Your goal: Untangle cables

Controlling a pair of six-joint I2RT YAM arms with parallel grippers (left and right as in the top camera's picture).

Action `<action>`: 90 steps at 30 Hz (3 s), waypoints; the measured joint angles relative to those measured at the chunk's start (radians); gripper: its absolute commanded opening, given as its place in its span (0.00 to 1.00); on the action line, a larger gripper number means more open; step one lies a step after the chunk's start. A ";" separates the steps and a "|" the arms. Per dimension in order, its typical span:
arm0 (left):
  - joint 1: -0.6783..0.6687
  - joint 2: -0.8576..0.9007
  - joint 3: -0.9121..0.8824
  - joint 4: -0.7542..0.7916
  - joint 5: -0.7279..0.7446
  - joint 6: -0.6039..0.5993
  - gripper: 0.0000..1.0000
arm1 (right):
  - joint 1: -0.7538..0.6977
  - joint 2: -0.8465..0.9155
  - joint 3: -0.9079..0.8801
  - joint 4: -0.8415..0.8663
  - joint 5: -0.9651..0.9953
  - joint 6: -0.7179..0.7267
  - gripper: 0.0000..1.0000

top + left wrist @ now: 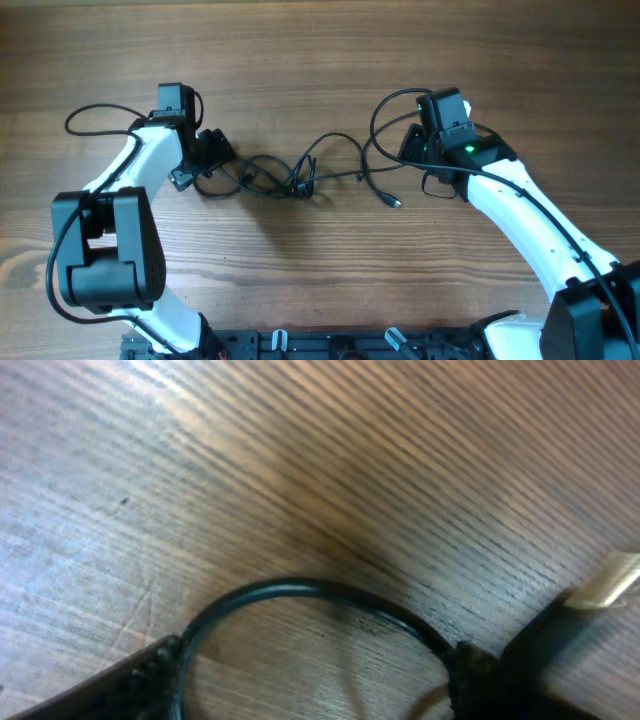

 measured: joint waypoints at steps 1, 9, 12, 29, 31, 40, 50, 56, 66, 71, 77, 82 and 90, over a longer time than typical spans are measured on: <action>0.003 0.000 0.000 -0.010 -0.005 -0.002 0.94 | 0.000 0.001 0.000 0.000 -0.006 -0.005 0.04; 0.016 -0.063 0.041 -0.112 -0.014 -0.002 1.00 | 0.000 0.001 0.000 0.000 -0.030 -0.014 0.04; 0.016 -0.156 0.064 -0.112 0.003 -0.002 1.00 | 0.000 0.001 0.000 0.000 -0.031 -0.014 0.04; 0.009 -0.308 0.089 -0.231 0.132 -0.003 0.90 | 0.000 0.001 0.000 0.003 -0.049 -0.014 0.04; -0.009 -0.308 0.089 -0.231 0.166 -0.004 0.91 | 0.000 0.001 0.000 0.003 -0.049 -0.014 0.04; -0.181 -0.308 0.089 -0.127 0.237 -0.047 0.69 | 0.000 0.001 0.000 0.003 -0.060 -0.014 0.04; -0.419 -0.212 0.089 0.039 0.187 -0.054 0.65 | 0.000 0.001 0.000 0.003 -0.064 -0.014 0.04; -0.499 -0.115 0.089 0.056 0.175 -0.054 0.52 | 0.000 0.001 0.000 0.003 -0.064 -0.014 0.04; -0.519 -0.090 0.089 0.005 0.084 -0.058 0.09 | 0.000 0.001 0.000 0.003 -0.064 -0.014 0.05; -0.505 -0.091 0.089 -0.015 -0.015 -0.058 0.06 | 0.000 0.001 0.000 0.003 -0.064 -0.014 0.04; -0.400 -0.091 0.089 -0.069 -0.060 -0.058 0.04 | 0.000 0.001 0.000 0.003 -0.076 -0.014 0.04; -0.267 -0.091 0.089 -0.120 -0.060 -0.058 0.04 | 0.000 0.001 0.000 0.003 -0.085 -0.014 0.04; -0.029 -0.091 0.089 -0.173 -0.055 -0.058 0.04 | 0.002 0.001 0.000 0.004 -0.101 -0.014 0.04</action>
